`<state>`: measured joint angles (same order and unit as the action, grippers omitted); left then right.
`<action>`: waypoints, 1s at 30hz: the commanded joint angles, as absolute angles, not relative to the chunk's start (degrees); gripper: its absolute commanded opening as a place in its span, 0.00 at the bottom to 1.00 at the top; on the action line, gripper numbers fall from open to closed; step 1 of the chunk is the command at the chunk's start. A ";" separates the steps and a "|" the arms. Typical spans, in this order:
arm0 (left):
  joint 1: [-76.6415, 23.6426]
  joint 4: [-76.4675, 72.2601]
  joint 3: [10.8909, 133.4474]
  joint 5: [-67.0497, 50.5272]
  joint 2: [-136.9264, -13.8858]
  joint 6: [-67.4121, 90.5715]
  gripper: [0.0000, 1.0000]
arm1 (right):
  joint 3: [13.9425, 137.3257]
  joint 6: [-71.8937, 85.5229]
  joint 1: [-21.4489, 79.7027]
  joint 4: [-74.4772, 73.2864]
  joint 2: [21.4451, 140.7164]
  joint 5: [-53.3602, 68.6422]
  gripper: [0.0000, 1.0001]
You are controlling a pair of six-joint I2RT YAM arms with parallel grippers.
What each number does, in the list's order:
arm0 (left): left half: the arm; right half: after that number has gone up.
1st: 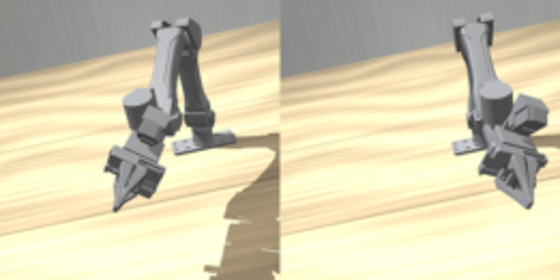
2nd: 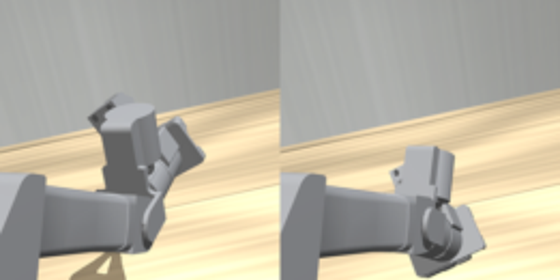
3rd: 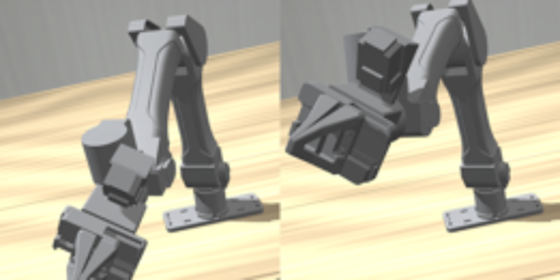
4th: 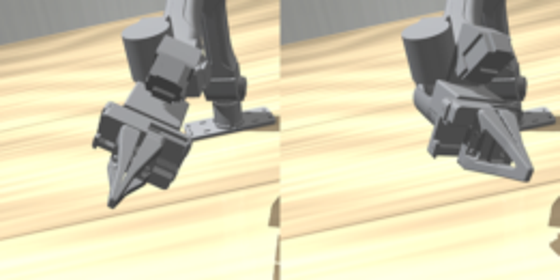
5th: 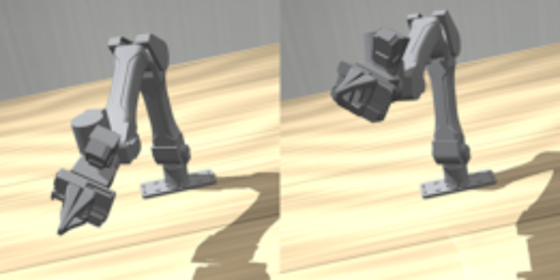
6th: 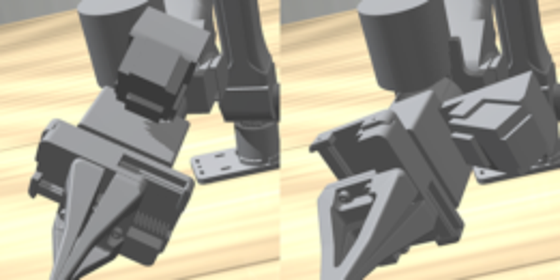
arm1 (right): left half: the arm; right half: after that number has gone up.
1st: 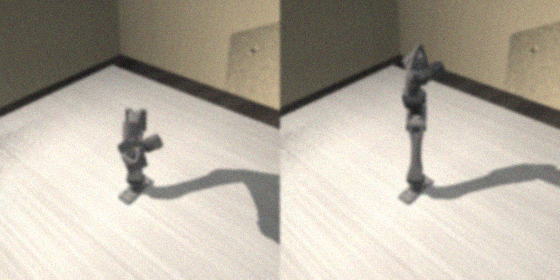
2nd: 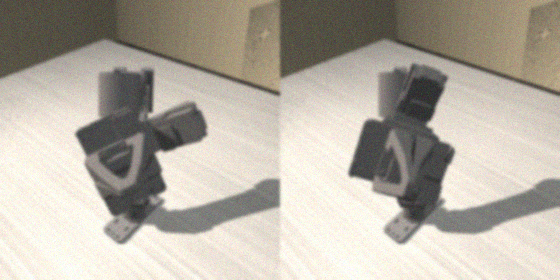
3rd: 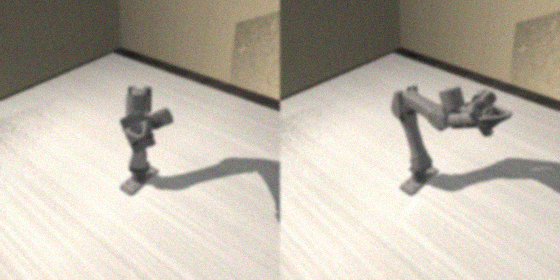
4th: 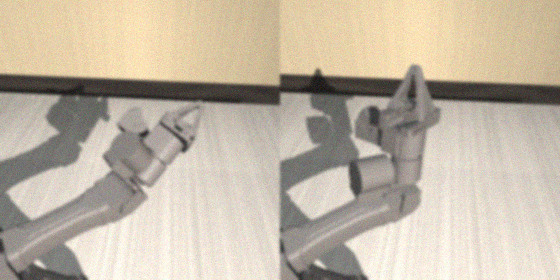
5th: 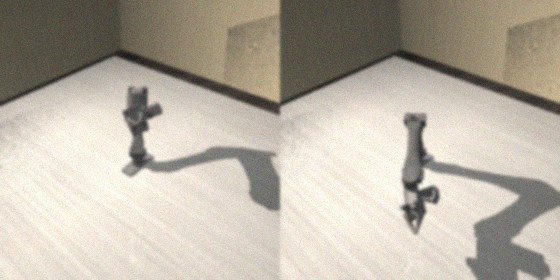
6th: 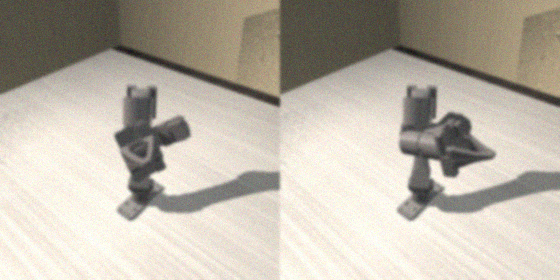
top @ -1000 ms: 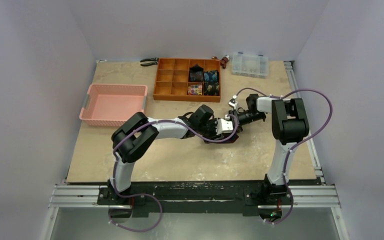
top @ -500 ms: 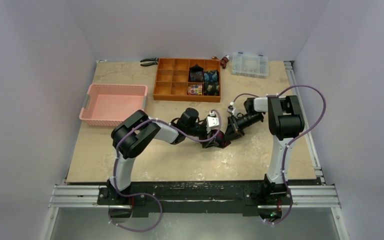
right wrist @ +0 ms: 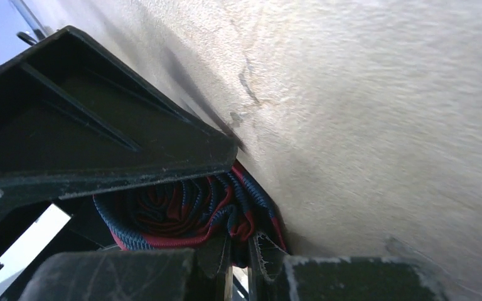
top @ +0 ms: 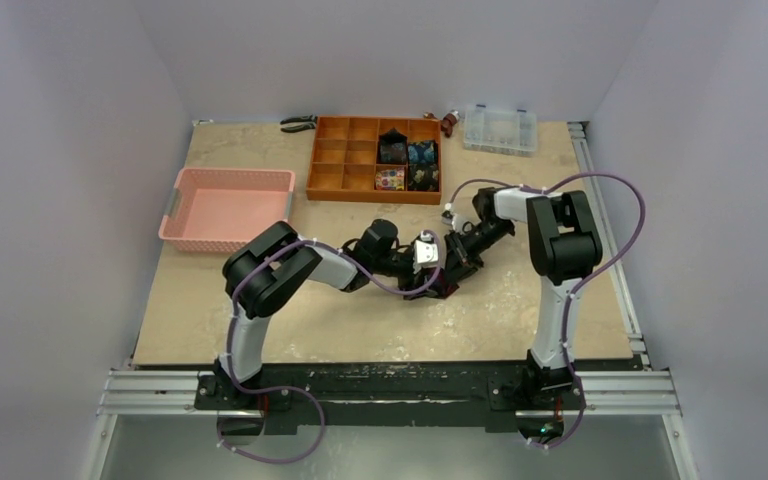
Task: Roll the ties
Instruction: Roll the tie at the center of the board.
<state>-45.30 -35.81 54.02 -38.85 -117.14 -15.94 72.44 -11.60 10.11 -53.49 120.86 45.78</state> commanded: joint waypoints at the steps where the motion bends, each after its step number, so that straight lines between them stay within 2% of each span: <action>1: -45.62 -31.47 53.37 -40.12 -113.58 -20.74 0.70 | 73.62 -16.17 13.42 -48.37 123.95 26.88 0.00; 4: -45.70 -29.54 54.32 -40.41 -114.06 -20.38 0.66 | 75.54 -16.52 14.94 -48.65 124.76 25.46 0.00; 7: -45.86 -28.57 54.22 -40.32 -114.25 -18.72 0.56 | 77.73 -16.57 15.42 -48.77 125.67 25.05 0.00; 12: -47.33 -25.12 51.37 -35.23 -113.51 -20.76 0.16 | 81.21 -18.98 15.22 -51.07 125.20 27.82 0.00; 13: -47.43 -24.01 50.82 -33.49 -113.35 -21.39 0.10 | 81.55 -19.54 14.83 -52.44 124.45 28.96 0.07; 14: -47.52 -23.02 50.21 -32.43 -113.22 -22.16 0.02 | 81.75 -20.08 14.04 -53.76 123.39 30.54 0.19; 15: -47.73 -22.11 49.62 -31.06 -113.12 -23.05 0.00 | 82.04 -20.93 12.91 -55.53 122.35 32.85 0.31; 18: -48.15 -18.32 48.98 -27.40 -113.24 -25.77 0.00 | 82.09 -23.35 8.62 -60.87 119.09 40.77 0.50; 22: -48.18 -14.56 49.18 -25.96 -113.94 -27.65 0.00 | 79.64 -25.58 4.78 -65.05 115.29 47.95 0.63; 24: -48.16 -13.62 49.41 -25.74 -114.27 -28.09 0.00 | 76.54 -23.33 4.28 -62.55 113.74 49.31 0.68; 27: -48.29 -13.18 49.82 -25.58 -114.68 -28.17 0.00 | 71.64 -16.12 4.22 -55.92 113.54 49.48 0.83; 30: -48.32 -12.39 50.47 -25.32 -114.84 -28.05 0.00 | 67.86 -9.24 4.44 -48.80 114.16 49.88 0.89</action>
